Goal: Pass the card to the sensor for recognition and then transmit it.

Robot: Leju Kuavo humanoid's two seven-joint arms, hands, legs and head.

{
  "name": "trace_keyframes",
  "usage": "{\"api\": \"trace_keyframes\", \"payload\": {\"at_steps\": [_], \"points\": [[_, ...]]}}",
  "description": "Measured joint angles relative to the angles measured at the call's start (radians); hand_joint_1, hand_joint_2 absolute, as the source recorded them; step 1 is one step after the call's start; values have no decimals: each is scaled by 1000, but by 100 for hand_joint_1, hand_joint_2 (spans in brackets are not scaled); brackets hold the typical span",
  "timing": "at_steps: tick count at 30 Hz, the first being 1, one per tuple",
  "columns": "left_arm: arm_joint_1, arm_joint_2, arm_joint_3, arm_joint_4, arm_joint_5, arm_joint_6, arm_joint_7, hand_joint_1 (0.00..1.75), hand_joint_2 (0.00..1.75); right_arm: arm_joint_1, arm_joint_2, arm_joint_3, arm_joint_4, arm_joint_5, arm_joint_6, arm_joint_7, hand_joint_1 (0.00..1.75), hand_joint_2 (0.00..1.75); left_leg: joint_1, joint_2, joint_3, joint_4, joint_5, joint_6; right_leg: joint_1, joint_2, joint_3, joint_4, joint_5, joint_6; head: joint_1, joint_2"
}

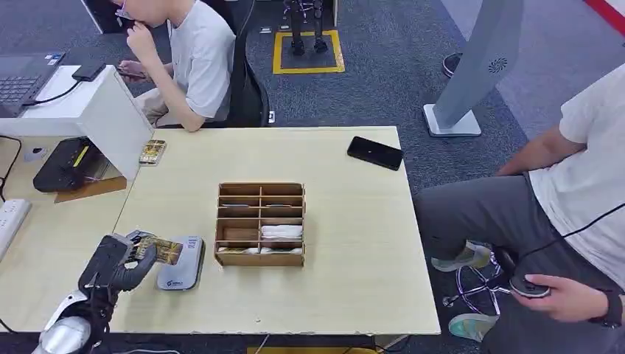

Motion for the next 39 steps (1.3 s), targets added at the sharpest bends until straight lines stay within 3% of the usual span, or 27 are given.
{"api": "trace_keyframes", "payload": {"at_steps": [29,31,39], "points": [[-8,-16,-38,85,-7,52,-18,175,175,1,-12,-15,0,3,13,3,0,0,0,0,0,0,0,0,0,0,0,0,0,0,0,0],[-11,-16,-61,118,-47,88,-24,175,175,2,-16,-18,0,5,16,8,0,0,0,0,0,0,0,0,0,0,0,0,0,0,0,0],[-20,-13,-78,144,-106,116,-25,175,175,3,-21,-20,0,6,19,8,0,0,0,0,0,0,0,0,0,0,1,0,0,0,0,0]]}}
